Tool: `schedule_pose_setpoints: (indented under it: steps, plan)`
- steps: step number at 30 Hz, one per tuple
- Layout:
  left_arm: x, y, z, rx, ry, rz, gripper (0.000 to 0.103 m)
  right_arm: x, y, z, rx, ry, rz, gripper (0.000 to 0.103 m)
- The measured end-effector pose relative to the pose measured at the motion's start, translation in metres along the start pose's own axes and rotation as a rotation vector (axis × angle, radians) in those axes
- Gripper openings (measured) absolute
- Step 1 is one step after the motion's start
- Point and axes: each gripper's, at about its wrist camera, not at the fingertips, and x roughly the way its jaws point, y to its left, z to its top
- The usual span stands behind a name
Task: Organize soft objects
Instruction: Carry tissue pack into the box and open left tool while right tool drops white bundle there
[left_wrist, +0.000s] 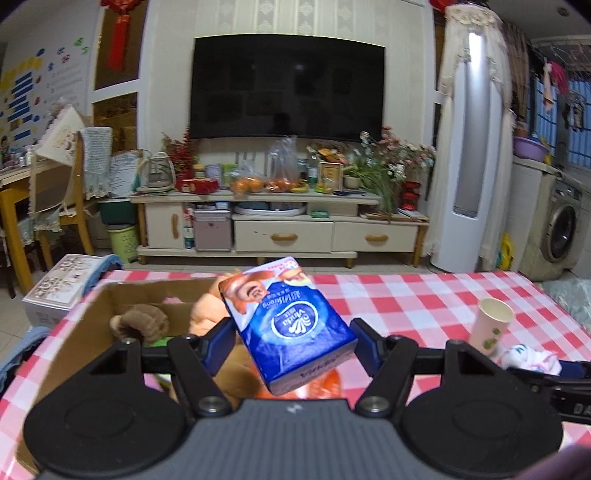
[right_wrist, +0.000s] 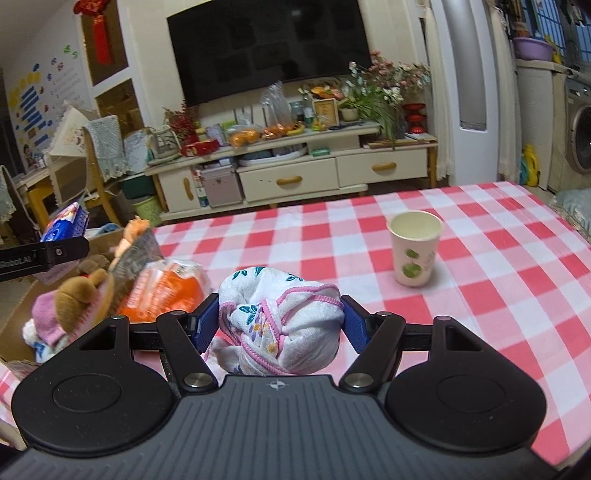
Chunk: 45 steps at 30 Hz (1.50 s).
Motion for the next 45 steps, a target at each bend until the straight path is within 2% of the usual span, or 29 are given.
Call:
schedule_pose_setpoints:
  steps: [6, 19, 32, 40, 45]
  plan:
    - [0.005, 0.025, 0.006, -0.023, -0.016, 0.064, 0.068, 0.006, 0.026, 0.013, -0.036, -0.015, 0.044, 0.085]
    - [0.024, 0.069, 0.011, -0.093, 0.009, 0.164, 0.068, 0.015, 0.097, 0.044, -0.109, -0.058, 0.198, 0.085]
    - [0.053, 0.111, 0.016, -0.166, 0.051, 0.231, 0.068, 0.06, 0.153, 0.07, -0.162, -0.074, 0.31, 0.086]
    - [0.075, 0.135, 0.012, -0.248, 0.108, 0.206, 0.068, 0.096, 0.178, 0.075, -0.182, -0.058, 0.333, 0.086]
    - [0.085, 0.138, 0.011, -0.245, 0.124, 0.2, 0.068, 0.115, 0.188, 0.073, -0.186, -0.027, 0.331, 0.086]
